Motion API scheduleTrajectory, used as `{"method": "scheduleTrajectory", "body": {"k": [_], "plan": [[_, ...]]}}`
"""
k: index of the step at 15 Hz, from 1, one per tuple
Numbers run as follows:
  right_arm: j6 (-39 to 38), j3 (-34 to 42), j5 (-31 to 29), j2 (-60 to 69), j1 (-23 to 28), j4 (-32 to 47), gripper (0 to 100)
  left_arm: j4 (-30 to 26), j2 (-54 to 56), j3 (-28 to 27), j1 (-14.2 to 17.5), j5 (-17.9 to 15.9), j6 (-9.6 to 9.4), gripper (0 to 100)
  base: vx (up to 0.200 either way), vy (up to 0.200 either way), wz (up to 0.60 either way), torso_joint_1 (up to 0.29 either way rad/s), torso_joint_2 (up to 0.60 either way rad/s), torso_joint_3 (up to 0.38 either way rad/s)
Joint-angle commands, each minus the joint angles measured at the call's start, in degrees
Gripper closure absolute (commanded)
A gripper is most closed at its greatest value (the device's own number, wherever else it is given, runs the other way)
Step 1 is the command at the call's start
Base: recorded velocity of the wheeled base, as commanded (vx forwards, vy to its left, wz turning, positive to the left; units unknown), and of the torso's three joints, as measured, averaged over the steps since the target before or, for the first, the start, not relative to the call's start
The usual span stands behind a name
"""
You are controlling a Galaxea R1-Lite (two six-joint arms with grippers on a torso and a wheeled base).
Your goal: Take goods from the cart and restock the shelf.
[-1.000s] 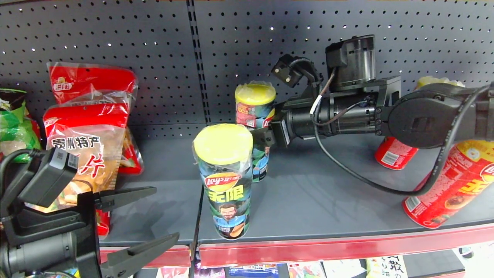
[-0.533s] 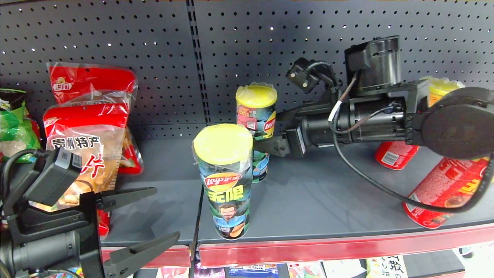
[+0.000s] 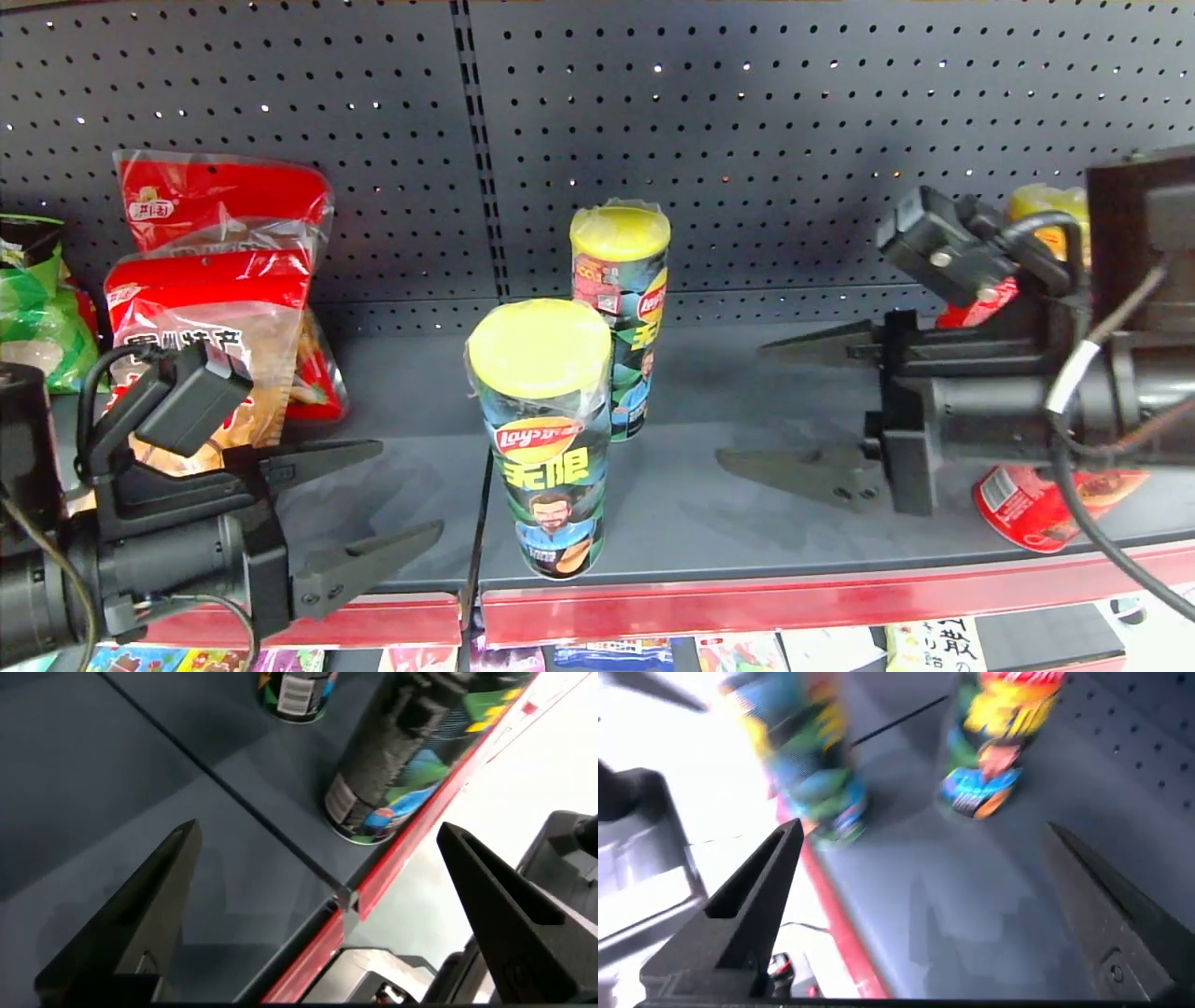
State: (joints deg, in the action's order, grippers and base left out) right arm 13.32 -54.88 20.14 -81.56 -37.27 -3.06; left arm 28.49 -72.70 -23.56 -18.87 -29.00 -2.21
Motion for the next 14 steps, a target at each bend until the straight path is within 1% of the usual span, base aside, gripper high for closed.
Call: {"method": "scheduleTrajectory", "body": {"k": [1,3,4,5,6,7,9,10,11,13,14], "plan": [[-0.14,8.65,0.25,12.21,-2.55,-0.02,0,0.08,-3.67,-0.78,0.06,1.23,0.01,0,0.0,0.0,0.0,0.0,0.0,0.0],[-0.05,12.87,0.25,17.39,-3.25,-0.02,0,0.08,-4.99,-1.4,0.06,1.76,-0.25,0,0.0,0.0,0.0,0.0,0.0,0.0],[-0.14,14.72,0.16,20.56,-3.25,-0.02,0,0.08,-6.48,-1.75,0.06,2.28,-1.84,0,0.0,0.0,0.0,0.0,0.0,0.0],[-0.23,15.24,0.16,21.44,-3.16,-0.02,0,-0.01,-6.92,-1.92,0.06,2.72,-2.36,0,0.0,0.0,0.0,0.0,0.0,0.0],[-0.84,16.65,-0.1,24.34,-2.55,-0.02,0,0.08,-8.07,-2.28,-0.03,4.92,-2.98,0,0.0,0.0,0.0,0.0,0.0,0.0],[-1.9,17.09,-0.36,25.83,-1.93,0.07,0,0.08,-8.51,-2.71,-0.2,5.36,-3.07,0,0.0,0.0,0.0,0.0,0.0,0.0],[-2.78,17.62,-0.98,27.77,-0.26,0.07,0,0.08,-9.65,-3.33,-0.2,5.71,-3.95,0,0.0,0.0,0.0,0.0,0.0,0.0],[-2.78,18.58,-2.56,29.7,1.76,-0.02,0,0.08,-10.09,-3.33,-0.29,6.24,-4.47,0,0.0,0.0,0.0,0.0,0.0,0.0],[-2.95,19.02,-3.09,30.67,2.64,0.07,0,-0.01,-10.26,-3.33,-0.55,6.24,-4.74,0,0.0,0.0,0.0,0.0,0.0,0.0],[-4.1,19.64,-3.53,33.48,6.24,0.07,0,0.08,-11.85,-3.77,-1.26,6.33,-5.88,0,0.0,0.0,0.0,0.0,0.0,0.0],[-4.27,19.64,-3.62,33.83,7.03,0.07,0,0.08,-12.29,-3.95,-1.26,6.33,-5.97,0,0.0,0.0,0.0,0.0,0.0,0.0]]}}
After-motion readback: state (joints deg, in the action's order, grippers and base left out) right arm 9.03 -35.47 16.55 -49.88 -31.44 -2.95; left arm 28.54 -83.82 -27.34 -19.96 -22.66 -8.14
